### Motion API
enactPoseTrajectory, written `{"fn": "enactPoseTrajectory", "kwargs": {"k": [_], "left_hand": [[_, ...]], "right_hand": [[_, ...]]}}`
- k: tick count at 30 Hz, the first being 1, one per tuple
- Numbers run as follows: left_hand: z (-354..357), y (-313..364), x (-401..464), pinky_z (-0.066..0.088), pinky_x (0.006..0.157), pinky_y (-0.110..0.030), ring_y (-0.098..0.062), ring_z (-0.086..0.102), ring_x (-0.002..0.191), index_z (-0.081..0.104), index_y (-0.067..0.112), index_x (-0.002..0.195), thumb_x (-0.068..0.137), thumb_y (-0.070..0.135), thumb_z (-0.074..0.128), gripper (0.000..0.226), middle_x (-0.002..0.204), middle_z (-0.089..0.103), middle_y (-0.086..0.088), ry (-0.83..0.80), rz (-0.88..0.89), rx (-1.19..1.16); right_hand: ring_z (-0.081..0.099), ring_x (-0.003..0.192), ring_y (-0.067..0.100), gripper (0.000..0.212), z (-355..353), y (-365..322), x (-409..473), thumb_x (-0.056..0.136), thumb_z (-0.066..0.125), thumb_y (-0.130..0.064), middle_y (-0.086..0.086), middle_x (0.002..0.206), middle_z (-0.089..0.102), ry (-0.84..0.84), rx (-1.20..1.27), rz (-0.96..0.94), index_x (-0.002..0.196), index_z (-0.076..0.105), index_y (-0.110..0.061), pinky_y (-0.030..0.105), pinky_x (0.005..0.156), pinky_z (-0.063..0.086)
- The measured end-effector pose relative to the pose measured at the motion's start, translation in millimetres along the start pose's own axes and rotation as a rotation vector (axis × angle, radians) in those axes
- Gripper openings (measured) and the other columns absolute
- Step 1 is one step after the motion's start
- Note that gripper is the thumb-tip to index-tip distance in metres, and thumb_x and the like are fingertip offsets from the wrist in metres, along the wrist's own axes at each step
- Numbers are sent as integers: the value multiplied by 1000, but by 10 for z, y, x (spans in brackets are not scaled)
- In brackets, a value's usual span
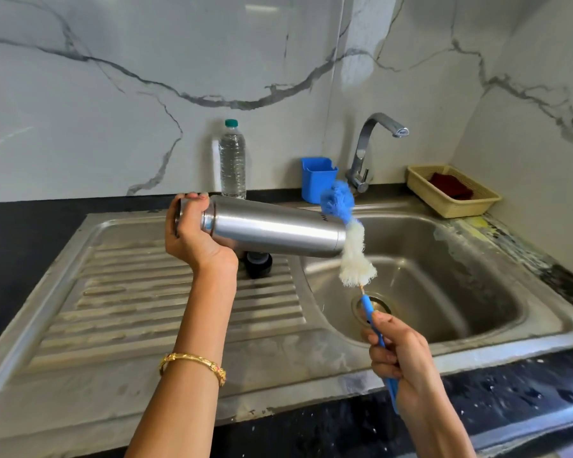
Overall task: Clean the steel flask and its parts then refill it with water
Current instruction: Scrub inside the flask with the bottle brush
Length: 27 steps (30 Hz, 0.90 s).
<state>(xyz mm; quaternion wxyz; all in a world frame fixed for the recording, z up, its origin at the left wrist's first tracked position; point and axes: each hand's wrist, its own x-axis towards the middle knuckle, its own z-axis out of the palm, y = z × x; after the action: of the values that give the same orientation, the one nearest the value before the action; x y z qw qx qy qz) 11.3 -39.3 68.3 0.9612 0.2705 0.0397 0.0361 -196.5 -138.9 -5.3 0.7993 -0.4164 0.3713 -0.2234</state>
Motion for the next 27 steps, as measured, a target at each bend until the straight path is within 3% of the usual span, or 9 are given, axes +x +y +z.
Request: {"fn": "enactPoseTrajectory", "kwargs": {"k": [9, 13, 18, 19, 21, 22, 23, 25, 27], "left_hand": [[152, -98, -43, 46, 52, -21, -13, 55, 58, 53, 9, 65, 50, 3, 59, 18, 61, 56, 3, 9, 21, -8], [159, -89, -116, 46, 54, -21, -12, 55, 60, 53, 12, 65, 51, 5, 61, 18, 62, 56, 5, -43, -21, 36], [243, 53, -163, 50, 59, -25, -12, 58, 62, 56, 5, 77, 57, -4, 63, 23, 68, 60, 0, -64, 119, -2], [264, 95, -151, 50, 59, -24, -12, 59, 62, 56, 4, 79, 61, -8, 63, 23, 69, 59, -2, -60, 142, -22], [307, 145, -135, 50, 57, -22, -10, 59, 58, 57, 2, 80, 69, -16, 58, 22, 71, 58, -5, -35, 164, -36], [325, 162, -150, 50, 57, -21, -9, 59, 57, 56, 2, 81, 70, -17, 57, 22, 71, 57, -5, -30, 169, -25], [337, 168, -179, 50, 57, -21, -9, 59, 57, 56, 2, 81, 70, -18, 57, 22, 71, 58, -5, -37, 171, -8], [338, 175, -216, 51, 62, -24, -10, 60, 59, 58, 4, 78, 69, -18, 59, 24, 68, 60, -3, -50, 188, 21], [313, 197, -185, 53, 67, -26, -10, 60, 62, 60, 9, 74, 66, -18, 64, 28, 67, 62, -1, -44, 236, 77]], "right_hand": [[21, 29, 1, 15, -153, -298, 160, 94, 43, -9, 1, 52, 39, -42, -66, 87, 85, 55, -5, 6, 27, 15], [22, 26, 0, 19, -155, -379, 238, 95, 40, -12, -1, 46, 39, -64, 52, 109, 87, 56, -5, 7, 25, 15], [22, 25, 0, 11, -121, -376, 305, 90, 50, -13, 0, 50, 38, -152, 13, 203, 86, 56, -5, 7, 23, 16], [22, 25, 0, 10, -112, -372, 279, 81, 62, -12, 0, 49, 38, -203, 36, 222, 85, 57, -4, 7, 23, 16], [20, 25, 0, 56, -84, -403, 278, 36, 92, -11, 0, 48, 38, -309, 159, 270, 81, 60, -4, 7, 21, 15], [18, 25, -1, 75, -54, -432, 302, 15, 94, -9, 0, 46, 38, -342, 229, 283, 81, 60, -4, 8, 20, 15], [18, 25, 0, 84, -5, -450, 337, 8, 94, -9, -1, 45, 39, -355, 259, 277, 83, 57, -4, 10, 19, 15], [22, 23, 2, 66, 94, -460, 446, 37, 92, -10, -2, 44, 40, -328, 241, 235, 89, 52, -6, 11, 19, 16], [24, 21, 3, 21, 145, -454, 541, 75, 66, -11, -3, 41, 40, -232, 170, 182, 86, 49, -8, 11, 20, 17]]}}
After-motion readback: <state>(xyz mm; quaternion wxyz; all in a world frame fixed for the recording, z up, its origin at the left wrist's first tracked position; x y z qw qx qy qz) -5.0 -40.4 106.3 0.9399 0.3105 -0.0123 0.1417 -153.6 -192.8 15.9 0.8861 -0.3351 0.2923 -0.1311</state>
